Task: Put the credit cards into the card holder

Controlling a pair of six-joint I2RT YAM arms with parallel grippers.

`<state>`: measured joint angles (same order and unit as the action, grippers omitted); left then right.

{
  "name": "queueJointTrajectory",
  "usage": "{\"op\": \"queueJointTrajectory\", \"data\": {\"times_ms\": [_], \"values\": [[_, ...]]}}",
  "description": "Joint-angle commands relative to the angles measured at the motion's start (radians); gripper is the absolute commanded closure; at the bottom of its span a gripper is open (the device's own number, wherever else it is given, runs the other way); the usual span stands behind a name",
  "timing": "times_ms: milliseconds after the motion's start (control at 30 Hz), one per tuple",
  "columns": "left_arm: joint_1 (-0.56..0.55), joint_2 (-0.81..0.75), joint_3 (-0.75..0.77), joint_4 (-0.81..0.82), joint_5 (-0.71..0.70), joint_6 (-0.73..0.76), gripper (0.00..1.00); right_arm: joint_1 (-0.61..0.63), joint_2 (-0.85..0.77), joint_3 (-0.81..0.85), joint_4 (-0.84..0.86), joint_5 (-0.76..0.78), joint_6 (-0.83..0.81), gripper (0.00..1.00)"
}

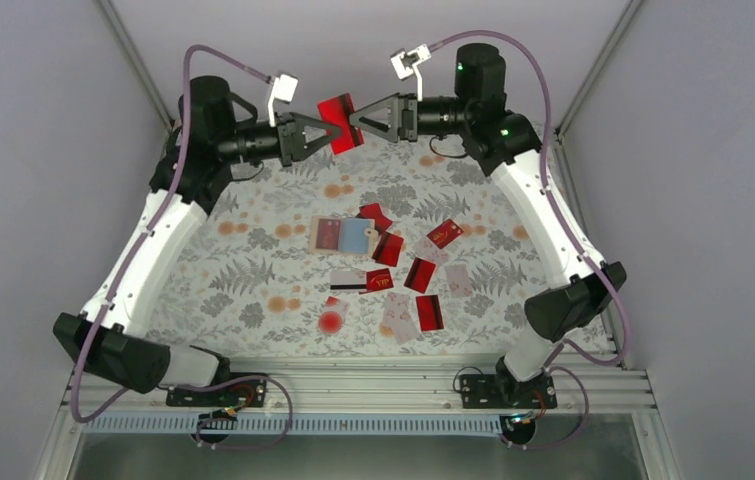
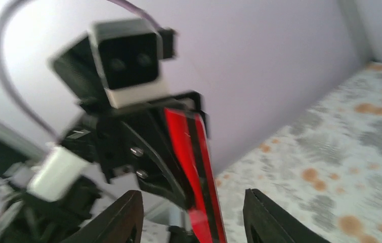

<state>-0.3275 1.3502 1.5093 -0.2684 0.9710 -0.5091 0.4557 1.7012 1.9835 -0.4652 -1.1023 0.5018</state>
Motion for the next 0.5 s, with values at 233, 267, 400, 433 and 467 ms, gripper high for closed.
{"op": "queueJointTrajectory", "data": {"times_ms": [233, 267, 400, 433, 467], "values": [[0.024, 0.076, -0.238, -0.295, -0.352, 0.354, 0.98, 0.006, -0.137, -0.551, -0.092, 0.475, 0.018, 0.50], [0.029, 0.086, -0.267, -0.269, -0.350, 0.350, 0.98, 0.015, -0.133, -0.579, -0.078, 0.485, 0.022, 0.50], [0.041, 0.151, -0.328, -0.214, -0.317, 0.351, 0.98, 0.053, -0.083, -0.614, -0.091, 0.547, 0.011, 0.50], [0.042, 0.165, -0.339, -0.205, -0.319, 0.356, 0.98, 0.058, -0.072, -0.619, -0.096, 0.577, 0.014, 0.50], [0.045, 0.180, -0.351, -0.195, -0.315, 0.358, 0.98, 0.062, -0.063, -0.628, -0.096, 0.599, 0.023, 0.50]]}}
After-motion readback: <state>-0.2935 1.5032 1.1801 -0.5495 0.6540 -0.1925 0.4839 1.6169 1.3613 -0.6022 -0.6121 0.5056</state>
